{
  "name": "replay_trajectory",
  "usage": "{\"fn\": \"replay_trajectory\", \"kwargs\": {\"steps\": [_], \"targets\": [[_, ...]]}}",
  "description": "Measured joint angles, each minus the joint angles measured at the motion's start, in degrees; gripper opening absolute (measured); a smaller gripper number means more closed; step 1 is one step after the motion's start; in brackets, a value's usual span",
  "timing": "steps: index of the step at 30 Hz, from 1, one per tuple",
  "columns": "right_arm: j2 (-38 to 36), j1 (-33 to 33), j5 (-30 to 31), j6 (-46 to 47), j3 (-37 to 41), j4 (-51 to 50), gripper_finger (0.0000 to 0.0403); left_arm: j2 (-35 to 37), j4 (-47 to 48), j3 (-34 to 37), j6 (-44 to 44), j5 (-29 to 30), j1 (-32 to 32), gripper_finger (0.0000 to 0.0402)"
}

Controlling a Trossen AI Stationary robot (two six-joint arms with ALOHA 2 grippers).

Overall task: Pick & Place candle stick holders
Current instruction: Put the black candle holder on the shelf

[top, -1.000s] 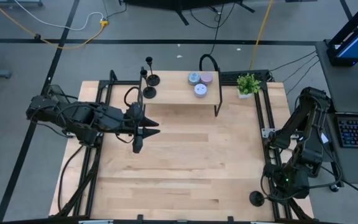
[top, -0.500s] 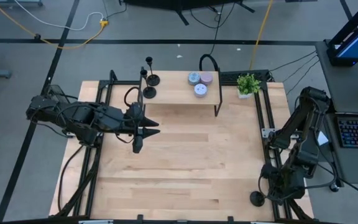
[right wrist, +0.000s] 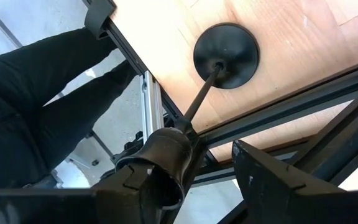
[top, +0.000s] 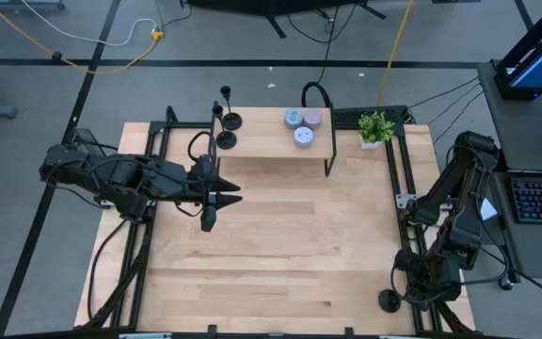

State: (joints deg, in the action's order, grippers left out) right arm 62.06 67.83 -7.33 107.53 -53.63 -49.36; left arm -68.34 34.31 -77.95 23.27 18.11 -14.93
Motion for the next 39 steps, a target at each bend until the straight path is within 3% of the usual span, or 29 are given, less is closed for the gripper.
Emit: {"fn": "replay_trajectory", "kwargs": {"steps": [4,13,18,23,39], "targets": [[0.0,0.0,0.2,0.0,0.0,0.0,0.0142,0.0,0.0,0.0,-0.2,0.0,0.0,0.0129],[-0.2,-2.3,3.6,-2.3,-0.1,-1.8,0.0015,0.0,0.2,0.0,-0.2,0.0,0.0,0.0129],[-0.1,-5.7,3.3,-6.1,-0.1,-2.2,0.0020,0.0,0.3,0.0,-0.1,-0.1,0.0,0.0129],[0.1,-12.1,4.4,-16.5,-1.5,-2.7,0.0012,0.0,0.6,0.0,0.0,-1.5,0.0,0.0129],[1.0,-46.4,12.3,-59.8,-19.0,-2.6,0.0010,2.2,5.9,0.0,-2.0,-3.5,0.0,0.0129]]}}
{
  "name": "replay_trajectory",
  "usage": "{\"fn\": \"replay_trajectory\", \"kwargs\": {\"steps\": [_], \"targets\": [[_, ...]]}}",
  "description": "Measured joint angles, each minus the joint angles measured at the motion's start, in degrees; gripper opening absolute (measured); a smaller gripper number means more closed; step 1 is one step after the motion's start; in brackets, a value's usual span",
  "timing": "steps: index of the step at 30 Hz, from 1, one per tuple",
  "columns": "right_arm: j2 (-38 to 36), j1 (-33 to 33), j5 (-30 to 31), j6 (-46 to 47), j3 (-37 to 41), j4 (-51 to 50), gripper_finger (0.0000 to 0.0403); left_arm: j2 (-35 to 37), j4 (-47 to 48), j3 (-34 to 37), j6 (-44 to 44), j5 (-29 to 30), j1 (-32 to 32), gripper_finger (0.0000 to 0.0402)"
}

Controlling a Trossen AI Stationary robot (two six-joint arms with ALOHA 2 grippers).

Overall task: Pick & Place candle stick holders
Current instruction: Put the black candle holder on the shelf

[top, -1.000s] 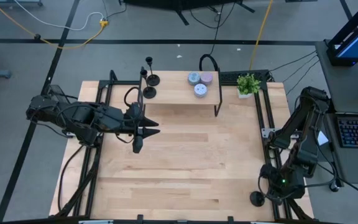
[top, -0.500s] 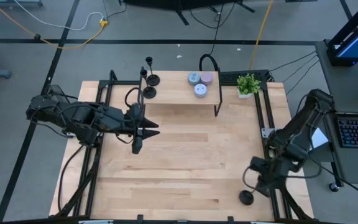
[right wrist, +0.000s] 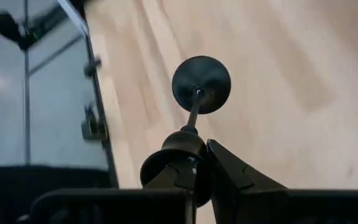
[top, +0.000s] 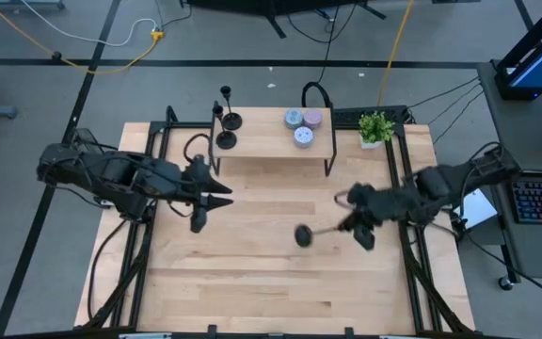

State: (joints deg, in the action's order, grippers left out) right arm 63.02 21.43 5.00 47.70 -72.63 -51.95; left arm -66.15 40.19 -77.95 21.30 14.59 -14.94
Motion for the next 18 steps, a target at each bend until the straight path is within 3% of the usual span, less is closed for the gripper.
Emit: {"fn": "replay_trajectory", "kwargs": {"steps": [10,18], "targets": [[10.3,-17.8,-0.6,-22.5,-19.0,-2.4,0.0010,8.9,2.7,1.1,-3.8,1.0,0.0,0.0129],[22.9,-28.2,-2.8,-33.1,-37.6,-7.2,0.0010,18.4,-5.4,14.7,-3.5,0.9,0.0,0.0129]]}}
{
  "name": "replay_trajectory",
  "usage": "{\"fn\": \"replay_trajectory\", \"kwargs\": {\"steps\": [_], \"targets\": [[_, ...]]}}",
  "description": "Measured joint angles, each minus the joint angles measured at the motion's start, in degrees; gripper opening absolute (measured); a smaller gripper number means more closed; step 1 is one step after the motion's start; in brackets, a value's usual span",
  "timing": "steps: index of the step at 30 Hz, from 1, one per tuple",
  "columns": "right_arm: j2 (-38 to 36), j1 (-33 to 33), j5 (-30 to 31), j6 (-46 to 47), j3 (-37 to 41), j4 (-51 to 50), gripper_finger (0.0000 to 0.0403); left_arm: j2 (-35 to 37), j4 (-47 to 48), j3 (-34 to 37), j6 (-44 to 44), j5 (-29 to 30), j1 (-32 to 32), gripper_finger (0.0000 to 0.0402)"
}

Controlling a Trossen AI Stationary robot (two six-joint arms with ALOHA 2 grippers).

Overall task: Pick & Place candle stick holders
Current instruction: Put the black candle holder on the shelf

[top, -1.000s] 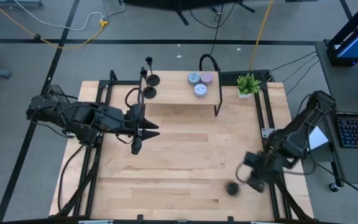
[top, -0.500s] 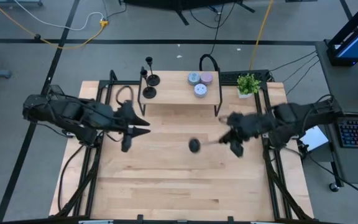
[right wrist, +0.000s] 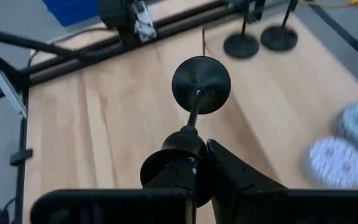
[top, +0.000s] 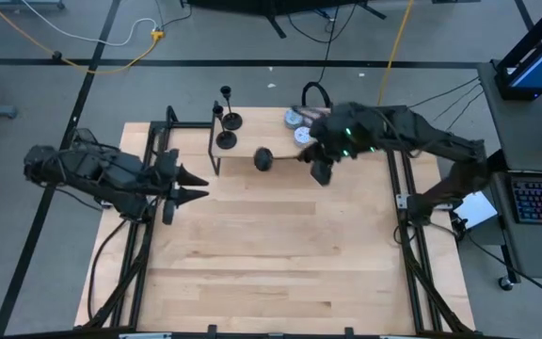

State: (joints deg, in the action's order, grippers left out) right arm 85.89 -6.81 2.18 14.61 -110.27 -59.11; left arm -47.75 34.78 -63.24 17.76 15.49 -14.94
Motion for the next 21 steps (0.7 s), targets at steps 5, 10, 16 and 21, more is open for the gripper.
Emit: {"fn": "replay_trajectory", "kwargs": {"steps": [5,10,16,21], "targets": [[7.0,-5.2,-2.4,-2.4,-9.7,-0.7,0.0010,7.1,-7.7,9.7,-0.1,-0.4,0.0,0.0129],[12.4,-10.0,-2.5,-2.4,-16.1,-2.6,0.0010,12.3,-12.4,17.9,0.4,-0.4,0.0,0.0129],[15.7,-14.3,-5.6,0.5,-18.3,-3.5,0.0010,15.2,-15.7,24.4,2.3,-0.6,0.0,0.0129],[16.6,-17.3,-8.4,1.2,-18.3,-2.1,0.0010,15.7,-16.0,25.5,3.8,-0.4,1.0,0.0129]]}}
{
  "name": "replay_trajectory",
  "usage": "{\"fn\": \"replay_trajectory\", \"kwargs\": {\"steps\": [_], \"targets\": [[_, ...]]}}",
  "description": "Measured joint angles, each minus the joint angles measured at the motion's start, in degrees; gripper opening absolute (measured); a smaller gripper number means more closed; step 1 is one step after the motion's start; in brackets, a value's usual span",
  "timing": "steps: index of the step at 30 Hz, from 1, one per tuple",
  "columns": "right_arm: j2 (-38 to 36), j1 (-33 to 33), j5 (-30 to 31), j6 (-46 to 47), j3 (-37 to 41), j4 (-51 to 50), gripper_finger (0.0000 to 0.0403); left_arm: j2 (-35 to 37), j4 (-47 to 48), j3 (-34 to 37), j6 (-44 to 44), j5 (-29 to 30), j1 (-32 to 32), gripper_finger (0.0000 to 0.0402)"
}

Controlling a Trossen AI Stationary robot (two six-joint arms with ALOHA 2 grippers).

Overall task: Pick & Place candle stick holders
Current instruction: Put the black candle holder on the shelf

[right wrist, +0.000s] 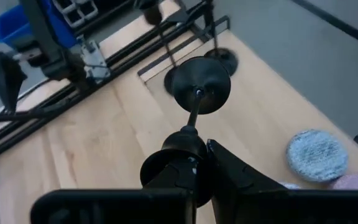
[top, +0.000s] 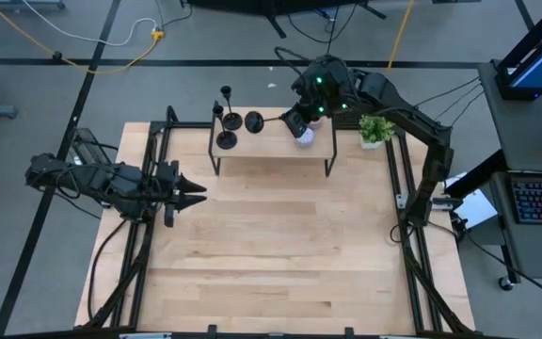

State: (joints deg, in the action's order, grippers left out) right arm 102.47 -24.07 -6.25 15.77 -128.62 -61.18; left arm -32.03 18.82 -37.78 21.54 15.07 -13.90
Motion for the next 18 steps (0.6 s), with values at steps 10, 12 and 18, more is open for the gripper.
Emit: {"fn": "replay_trajectory", "kwargs": {"steps": [10,12,18], "targets": [[5.0,-4.6,-5.9,-2.9,-0.1,3.5,0.0010,-0.9,-2.6,0.0,-0.4,2.7,2.0,0.0129],[5.8,-5.1,-6.1,-3.9,0.1,1.9,0.0010,-0.9,-2.5,0.0,-0.4,5.0,2.0,0.0129],[6.9,-6.0,-9.1,-5.7,0.0,3.4,0.0010,-0.9,-2.5,0.0,0.2,10.1,2.0,0.0129]]}}
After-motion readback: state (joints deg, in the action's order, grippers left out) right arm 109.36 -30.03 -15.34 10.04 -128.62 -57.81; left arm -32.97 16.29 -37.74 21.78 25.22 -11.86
